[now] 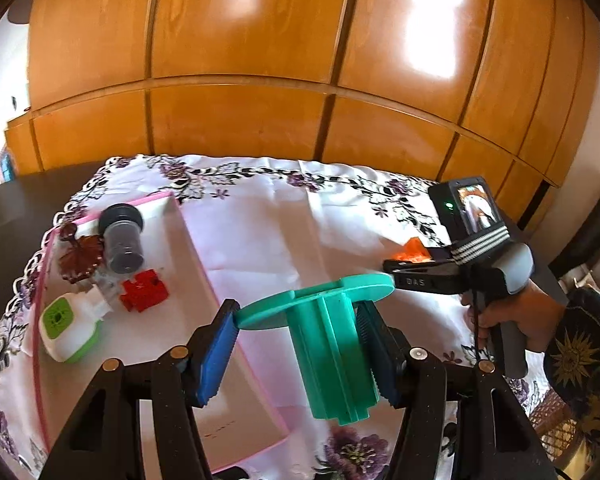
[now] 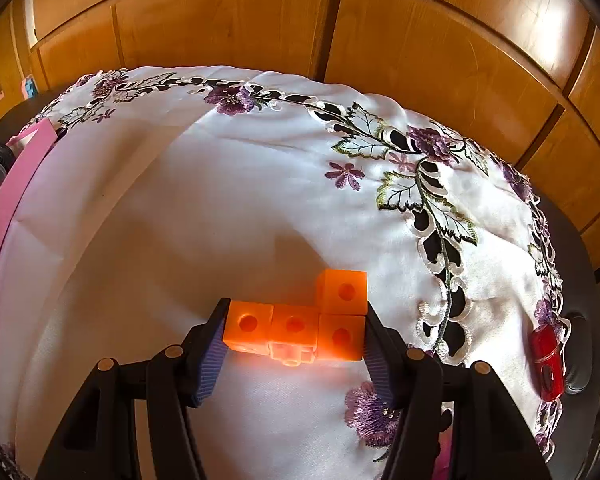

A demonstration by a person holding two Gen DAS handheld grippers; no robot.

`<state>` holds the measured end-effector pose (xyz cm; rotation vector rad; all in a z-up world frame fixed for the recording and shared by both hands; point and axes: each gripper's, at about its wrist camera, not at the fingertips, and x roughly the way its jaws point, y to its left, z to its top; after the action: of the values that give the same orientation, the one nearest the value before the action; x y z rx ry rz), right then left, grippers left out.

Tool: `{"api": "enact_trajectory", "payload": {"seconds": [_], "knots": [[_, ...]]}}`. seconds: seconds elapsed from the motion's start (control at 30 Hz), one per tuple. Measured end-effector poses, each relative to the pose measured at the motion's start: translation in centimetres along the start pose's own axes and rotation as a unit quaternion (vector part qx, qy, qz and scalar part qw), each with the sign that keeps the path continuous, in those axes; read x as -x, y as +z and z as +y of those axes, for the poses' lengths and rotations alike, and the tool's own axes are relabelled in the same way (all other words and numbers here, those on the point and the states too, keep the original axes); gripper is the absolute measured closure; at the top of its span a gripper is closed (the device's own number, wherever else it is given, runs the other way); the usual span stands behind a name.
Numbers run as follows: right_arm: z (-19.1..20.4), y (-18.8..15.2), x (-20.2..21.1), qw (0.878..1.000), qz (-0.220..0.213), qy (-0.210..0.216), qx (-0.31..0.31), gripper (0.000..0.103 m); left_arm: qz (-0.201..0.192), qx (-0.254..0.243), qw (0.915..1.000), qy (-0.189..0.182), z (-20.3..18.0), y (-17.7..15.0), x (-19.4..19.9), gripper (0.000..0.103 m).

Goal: Organize rigid objects
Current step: 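Carry the green piece into the tray and open the left gripper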

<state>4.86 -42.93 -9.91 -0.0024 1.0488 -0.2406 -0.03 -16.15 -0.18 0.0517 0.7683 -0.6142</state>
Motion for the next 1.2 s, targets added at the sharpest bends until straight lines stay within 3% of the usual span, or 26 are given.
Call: {"api": "enact_trajectory", "payload": {"seconds": [0.23, 0.57, 0.8, 1.2], "knots": [[0.3, -0.1, 0.1, 1.000, -0.002, -0.007, 0.007, 0.042, 0.005, 0.042, 0.9984, 0.037, 4.8, -0.4, 0.8, 0.042], [0.9, -0.1, 0.3, 0.999, -0.005, -0.025, 0.024, 0.042, 0.012, 0.119, 0.9871, 0.106, 13.2, -3.3, 3.3, 0.042], [1.0, -0.1, 0.3, 0.999, -0.006, -0.028, 0.027, 0.042, 0.030, 0.124, 0.9862, 0.106, 13.8, -5.0, 2.9, 0.042], [1.0, -0.2, 0.4, 0.999, -0.006, -0.029, 0.028, 0.042, 0.066, 0.105, 0.9820, 0.142, 15.6, -3.9, -1.7, 0.043]]}}
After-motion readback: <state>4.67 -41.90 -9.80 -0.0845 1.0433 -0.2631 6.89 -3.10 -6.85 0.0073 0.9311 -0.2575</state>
